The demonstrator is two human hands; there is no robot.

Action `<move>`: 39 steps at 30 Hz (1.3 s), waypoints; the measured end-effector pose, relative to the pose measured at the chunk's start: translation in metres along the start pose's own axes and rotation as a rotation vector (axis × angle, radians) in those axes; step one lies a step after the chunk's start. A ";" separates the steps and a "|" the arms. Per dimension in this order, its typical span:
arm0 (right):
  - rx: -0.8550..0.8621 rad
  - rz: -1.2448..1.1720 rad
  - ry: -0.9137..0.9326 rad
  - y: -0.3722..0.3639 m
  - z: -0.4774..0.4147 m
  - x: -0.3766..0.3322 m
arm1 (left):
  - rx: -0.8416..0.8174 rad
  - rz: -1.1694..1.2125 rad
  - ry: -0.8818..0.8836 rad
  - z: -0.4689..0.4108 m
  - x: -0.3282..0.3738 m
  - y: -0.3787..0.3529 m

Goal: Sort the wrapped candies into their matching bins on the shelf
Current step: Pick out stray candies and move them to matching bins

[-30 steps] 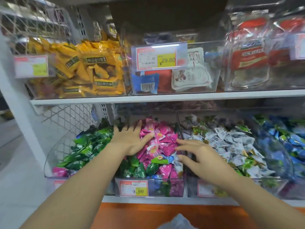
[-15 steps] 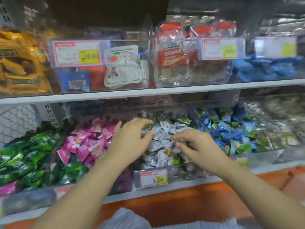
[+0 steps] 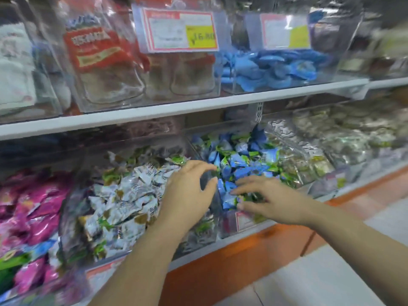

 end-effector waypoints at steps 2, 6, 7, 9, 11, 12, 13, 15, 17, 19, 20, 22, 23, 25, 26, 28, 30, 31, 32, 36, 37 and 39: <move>-0.050 0.031 0.018 0.000 -0.011 0.001 | 0.016 -0.018 -0.016 -0.007 -0.001 -0.002; -0.070 0.038 0.032 0.003 -0.036 0.012 | 0.053 0.001 -0.047 -0.016 -0.005 -0.005; -0.058 0.049 0.039 0.004 -0.041 0.015 | 0.057 0.010 -0.048 -0.017 -0.006 -0.005; -0.010 0.064 0.057 0.009 -0.047 0.019 | 0.050 0.018 -0.047 -0.018 -0.009 -0.006; 0.065 0.073 0.067 0.018 -0.051 0.026 | 0.041 0.020 -0.055 -0.017 -0.010 -0.006; 0.104 0.087 0.065 0.023 -0.053 0.030 | 0.033 0.021 -0.059 -0.017 -0.011 -0.006; 0.136 0.101 0.056 0.028 -0.053 0.035 | 0.024 0.021 -0.063 -0.016 -0.011 -0.006; 0.167 0.139 0.027 0.036 -0.053 0.045 | -0.003 0.010 -0.072 -0.015 -0.013 -0.006; 0.161 0.204 -0.021 0.042 -0.050 0.056 | -0.028 -0.002 -0.076 -0.015 -0.014 -0.005; 0.139 0.242 -0.052 0.048 -0.045 0.066 | -0.045 -0.001 -0.076 -0.016 -0.016 -0.005; 0.122 0.246 -0.058 0.050 -0.042 0.070 | -0.053 -0.001 -0.075 -0.016 -0.016 -0.005; 0.074 0.263 -0.074 0.053 -0.035 0.076 | -0.062 -0.002 -0.073 -0.015 -0.015 -0.006; 0.047 0.278 -0.082 0.055 -0.032 0.078 | -0.063 -0.003 -0.074 -0.015 -0.015 -0.006; 0.020 0.291 -0.090 0.060 -0.029 0.075 | -0.062 0.000 -0.074 -0.014 -0.015 -0.006; 0.025 0.275 -0.081 0.063 -0.028 0.069 | -0.060 0.003 -0.073 -0.014 -0.015 -0.006; 0.033 0.200 -0.020 0.064 -0.030 0.048 | -0.064 0.010 -0.064 -0.014 -0.016 -0.007; -0.039 0.143 0.034 0.047 -0.036 0.026 | -0.070 0.012 -0.055 -0.013 -0.017 -0.008; -0.084 0.161 0.045 0.034 -0.041 0.018 | -0.071 0.014 -0.054 -0.013 -0.017 -0.008; -0.116 0.211 0.043 0.021 -0.046 0.012 | -0.072 0.016 -0.055 -0.013 -0.016 -0.008; -0.222 0.459 -0.014 -0.013 -0.062 0.015 | -0.082 0.035 -0.063 -0.013 -0.017 -0.008; -0.219 0.497 -0.009 -0.014 -0.065 0.016 | -0.085 0.035 -0.065 -0.013 -0.018 -0.008; -0.139 0.502 0.015 -0.008 -0.070 0.018 | -0.086 0.033 -0.071 -0.014 -0.019 -0.008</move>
Point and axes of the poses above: each hand's wrist, its own z-axis away from the middle knuckle, its own y-axis out of the back of the hand, x = y × z, the point moved 6 cm from there along -z, towards the middle knuckle, and after that the axes turned 9 degrees about -y, right-handed, at the moved point
